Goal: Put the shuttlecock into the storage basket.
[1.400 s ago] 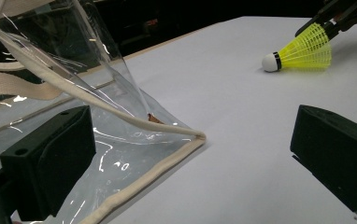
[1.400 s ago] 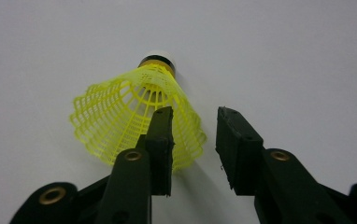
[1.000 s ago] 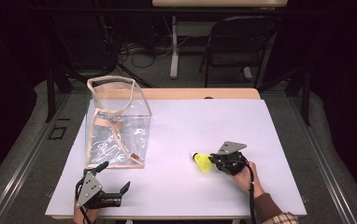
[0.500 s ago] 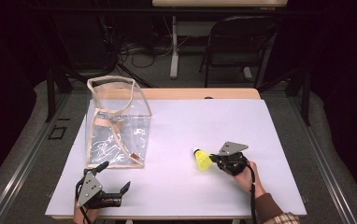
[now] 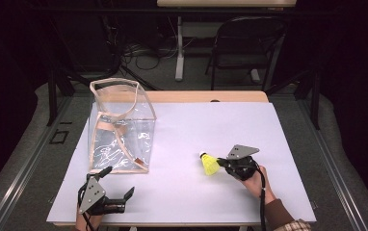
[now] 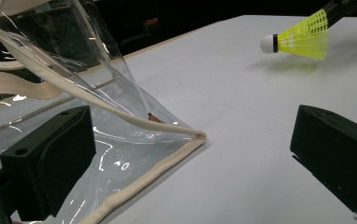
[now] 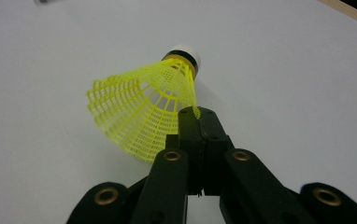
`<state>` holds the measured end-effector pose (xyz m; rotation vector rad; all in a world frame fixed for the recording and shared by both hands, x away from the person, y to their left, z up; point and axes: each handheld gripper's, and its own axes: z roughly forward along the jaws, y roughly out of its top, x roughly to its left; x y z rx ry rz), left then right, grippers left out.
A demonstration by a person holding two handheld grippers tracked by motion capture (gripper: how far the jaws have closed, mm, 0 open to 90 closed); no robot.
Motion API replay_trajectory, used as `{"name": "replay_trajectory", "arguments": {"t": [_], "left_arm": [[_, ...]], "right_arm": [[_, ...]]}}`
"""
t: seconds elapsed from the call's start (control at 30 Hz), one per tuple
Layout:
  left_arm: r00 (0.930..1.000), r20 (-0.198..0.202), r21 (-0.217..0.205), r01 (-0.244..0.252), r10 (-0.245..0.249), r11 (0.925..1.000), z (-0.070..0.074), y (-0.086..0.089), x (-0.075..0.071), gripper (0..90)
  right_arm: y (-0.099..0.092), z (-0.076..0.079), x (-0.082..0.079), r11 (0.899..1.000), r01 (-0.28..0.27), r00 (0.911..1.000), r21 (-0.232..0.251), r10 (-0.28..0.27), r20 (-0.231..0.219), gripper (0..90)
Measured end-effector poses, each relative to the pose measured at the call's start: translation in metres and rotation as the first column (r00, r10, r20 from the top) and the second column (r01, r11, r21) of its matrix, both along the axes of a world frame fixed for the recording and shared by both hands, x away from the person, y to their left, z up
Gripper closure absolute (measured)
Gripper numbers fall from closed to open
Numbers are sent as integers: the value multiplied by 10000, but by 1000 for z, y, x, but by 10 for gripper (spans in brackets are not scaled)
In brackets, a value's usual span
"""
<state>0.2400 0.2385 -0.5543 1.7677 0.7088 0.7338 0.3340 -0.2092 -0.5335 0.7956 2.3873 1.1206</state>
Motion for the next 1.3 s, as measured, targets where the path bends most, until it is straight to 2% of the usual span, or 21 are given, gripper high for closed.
{"name": "replay_trajectory", "arguments": {"t": [0.47,1.3], "left_arm": [[10000,4,33,0,0,10000,0,0,1,0],[10000,-6,70,20,-20,10000,0,-1,1,0]], "right_arm": [[-7,16,-2,9999,74,10000,99,-73,-59,900],[-13,64,-6,10000,-25,9991,70,22,432,900]]}}
